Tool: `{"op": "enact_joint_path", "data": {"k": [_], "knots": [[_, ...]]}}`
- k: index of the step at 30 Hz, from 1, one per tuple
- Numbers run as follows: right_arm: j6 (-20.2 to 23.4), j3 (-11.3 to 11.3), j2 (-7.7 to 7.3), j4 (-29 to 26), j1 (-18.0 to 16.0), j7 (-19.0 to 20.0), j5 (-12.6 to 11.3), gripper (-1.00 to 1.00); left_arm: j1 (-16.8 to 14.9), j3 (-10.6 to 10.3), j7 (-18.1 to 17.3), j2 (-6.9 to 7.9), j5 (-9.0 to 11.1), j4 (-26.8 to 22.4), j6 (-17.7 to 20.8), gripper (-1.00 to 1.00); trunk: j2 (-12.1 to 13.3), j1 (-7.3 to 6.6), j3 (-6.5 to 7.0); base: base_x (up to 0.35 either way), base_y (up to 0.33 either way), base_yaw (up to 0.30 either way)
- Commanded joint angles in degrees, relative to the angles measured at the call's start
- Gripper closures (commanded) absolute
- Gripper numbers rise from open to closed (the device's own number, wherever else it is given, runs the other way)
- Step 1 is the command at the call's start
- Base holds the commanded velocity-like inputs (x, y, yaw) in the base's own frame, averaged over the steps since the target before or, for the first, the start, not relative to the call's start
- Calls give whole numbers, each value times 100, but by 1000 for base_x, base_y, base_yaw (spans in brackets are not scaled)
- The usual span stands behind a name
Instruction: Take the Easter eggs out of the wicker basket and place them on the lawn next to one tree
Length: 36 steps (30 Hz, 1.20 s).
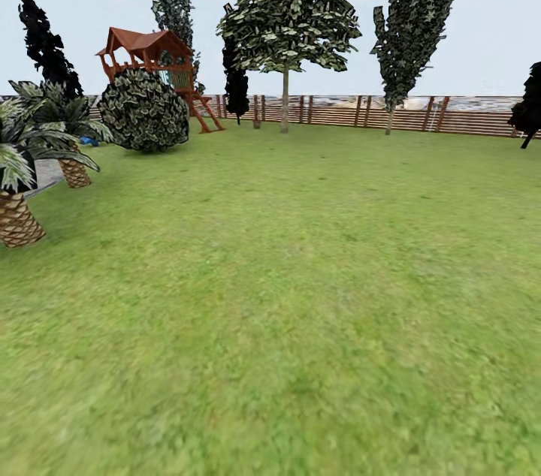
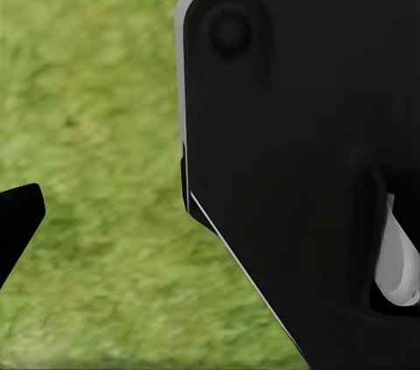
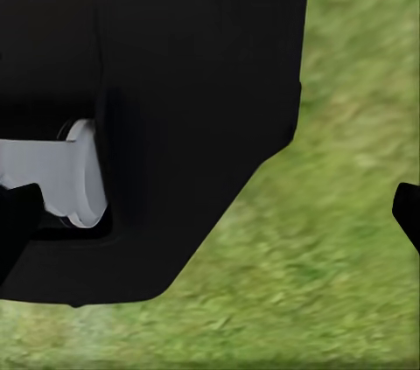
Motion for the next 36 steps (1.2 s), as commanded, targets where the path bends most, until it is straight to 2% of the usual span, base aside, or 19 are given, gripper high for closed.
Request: {"op": "enact_joint_path", "data": {"k": [1, 9, 19, 33, 36], "knots": [[-16, -3, 1, 3, -2, -6, 2, -100, -4, -5, 0, 1, -3, 3, -21, -100, 33, -20, 10, 0, 0, 0], [-16, -3, 1, 3, -2, -5, 2, -100, 0, -3, 16, -11, -1, 3, -22, -100, 354, -196, 153, 0, 0, 0], [-16, -3, 1, 3, -2, -4, 2, -100, -7, 65, 81, -8, 77, 13, 47, -100, 354, -196, 153, 88, -65, 0], [-16, -3, 1, 3, -2, -4, 2, -100, -9, 86, 96, -17, 109, 20, 122, -100, 354, -196, 153, 214, -220, 0], [-16, -3, 3, 3, -2, -3, 2, -100, -9, 90, 94, -22, 233, 18, 141, -100, 354, -196, 153, 237, -237, 0]]}}
